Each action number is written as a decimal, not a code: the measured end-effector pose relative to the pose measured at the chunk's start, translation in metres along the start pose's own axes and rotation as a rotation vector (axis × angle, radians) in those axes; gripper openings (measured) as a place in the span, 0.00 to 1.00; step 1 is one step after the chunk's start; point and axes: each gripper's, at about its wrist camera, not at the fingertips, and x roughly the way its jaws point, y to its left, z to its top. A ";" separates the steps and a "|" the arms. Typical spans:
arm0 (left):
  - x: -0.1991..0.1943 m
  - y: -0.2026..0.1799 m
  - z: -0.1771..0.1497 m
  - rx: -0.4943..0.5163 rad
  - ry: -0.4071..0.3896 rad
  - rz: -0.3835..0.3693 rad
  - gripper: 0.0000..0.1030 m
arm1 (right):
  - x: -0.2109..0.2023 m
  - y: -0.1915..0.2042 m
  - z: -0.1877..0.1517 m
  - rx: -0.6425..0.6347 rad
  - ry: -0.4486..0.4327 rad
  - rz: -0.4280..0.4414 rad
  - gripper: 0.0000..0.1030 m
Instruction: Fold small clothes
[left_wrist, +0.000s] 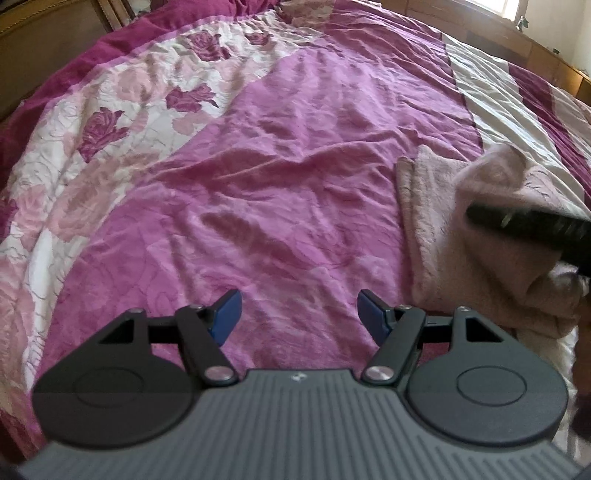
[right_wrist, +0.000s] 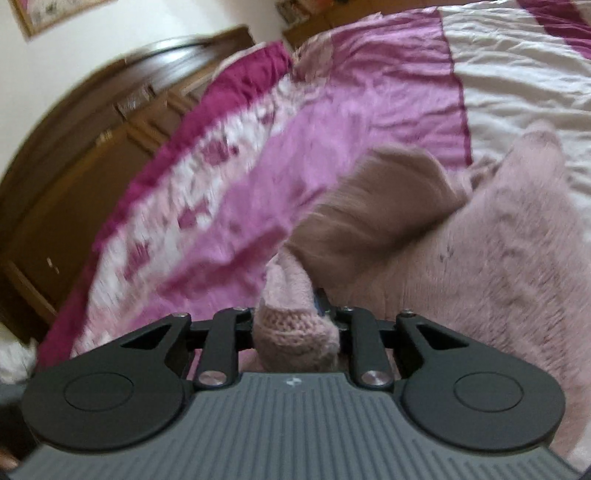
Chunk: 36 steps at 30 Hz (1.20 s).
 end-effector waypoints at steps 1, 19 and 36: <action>0.000 0.001 0.001 -0.001 -0.003 0.000 0.69 | 0.005 0.004 -0.004 -0.016 0.011 -0.006 0.34; 0.030 -0.054 0.053 -0.004 -0.072 -0.268 0.69 | -0.094 -0.011 -0.009 0.015 -0.112 -0.023 0.71; 0.091 -0.112 0.092 0.083 -0.219 -0.268 0.12 | -0.109 -0.081 -0.028 0.117 -0.168 -0.221 0.71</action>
